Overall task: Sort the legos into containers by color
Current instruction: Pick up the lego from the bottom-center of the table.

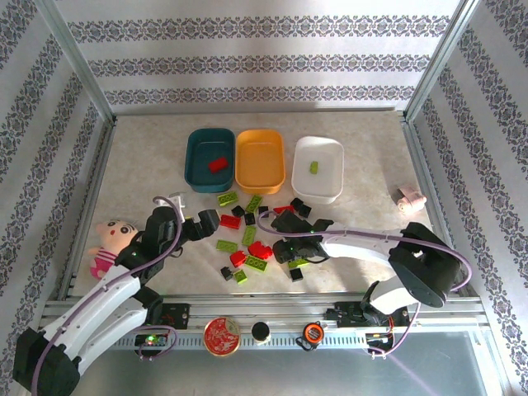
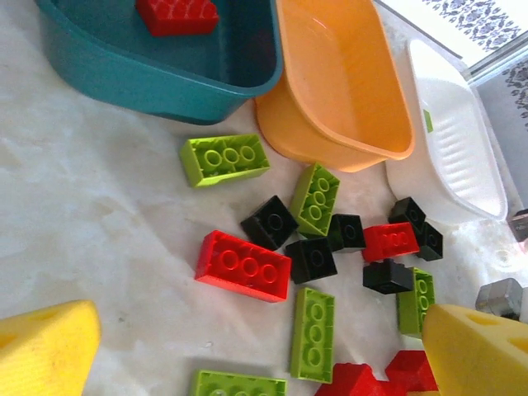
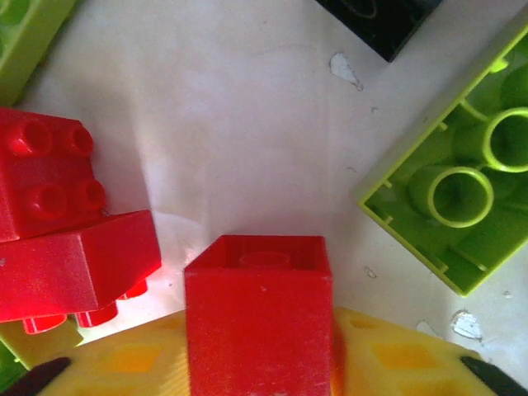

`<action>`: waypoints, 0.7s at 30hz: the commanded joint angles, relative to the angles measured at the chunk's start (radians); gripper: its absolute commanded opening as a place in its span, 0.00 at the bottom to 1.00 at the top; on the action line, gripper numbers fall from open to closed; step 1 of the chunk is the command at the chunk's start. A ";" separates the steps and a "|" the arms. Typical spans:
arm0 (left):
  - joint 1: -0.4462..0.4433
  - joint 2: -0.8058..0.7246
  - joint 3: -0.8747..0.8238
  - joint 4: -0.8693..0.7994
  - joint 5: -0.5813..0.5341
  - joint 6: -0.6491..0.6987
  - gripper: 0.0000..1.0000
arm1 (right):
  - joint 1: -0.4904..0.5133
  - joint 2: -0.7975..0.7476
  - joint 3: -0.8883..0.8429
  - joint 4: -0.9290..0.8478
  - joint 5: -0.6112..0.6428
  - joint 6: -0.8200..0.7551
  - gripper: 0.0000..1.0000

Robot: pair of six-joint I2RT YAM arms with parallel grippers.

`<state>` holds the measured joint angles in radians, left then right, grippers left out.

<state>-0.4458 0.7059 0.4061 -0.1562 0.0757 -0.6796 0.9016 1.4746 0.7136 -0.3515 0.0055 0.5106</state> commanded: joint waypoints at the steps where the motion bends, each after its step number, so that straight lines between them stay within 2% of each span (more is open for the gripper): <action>1: -0.005 -0.048 0.042 -0.088 -0.067 0.046 1.00 | 0.014 -0.018 0.010 0.019 0.003 -0.015 0.33; 5: -0.006 -0.091 0.058 -0.150 -0.124 0.058 1.00 | 0.014 -0.109 0.031 -0.022 0.001 -0.044 0.24; 8: -0.005 -0.120 0.056 -0.175 -0.144 0.062 1.00 | 0.009 -0.165 0.092 -0.029 -0.008 -0.082 0.22; 10: -0.005 -0.140 0.043 -0.176 -0.146 0.055 1.00 | -0.007 -0.148 0.163 -0.008 -0.038 -0.115 0.22; 15: -0.005 -0.164 0.015 -0.178 -0.126 0.034 1.00 | -0.044 0.065 0.418 0.088 -0.100 -0.178 0.21; 21: -0.005 -0.171 -0.005 -0.184 -0.079 0.003 1.00 | -0.094 0.404 0.816 0.076 -0.166 -0.207 0.21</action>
<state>-0.4458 0.5457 0.4255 -0.3088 -0.0292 -0.6556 0.8299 1.7687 1.4048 -0.2783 -0.1143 0.3420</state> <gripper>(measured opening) 0.997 0.293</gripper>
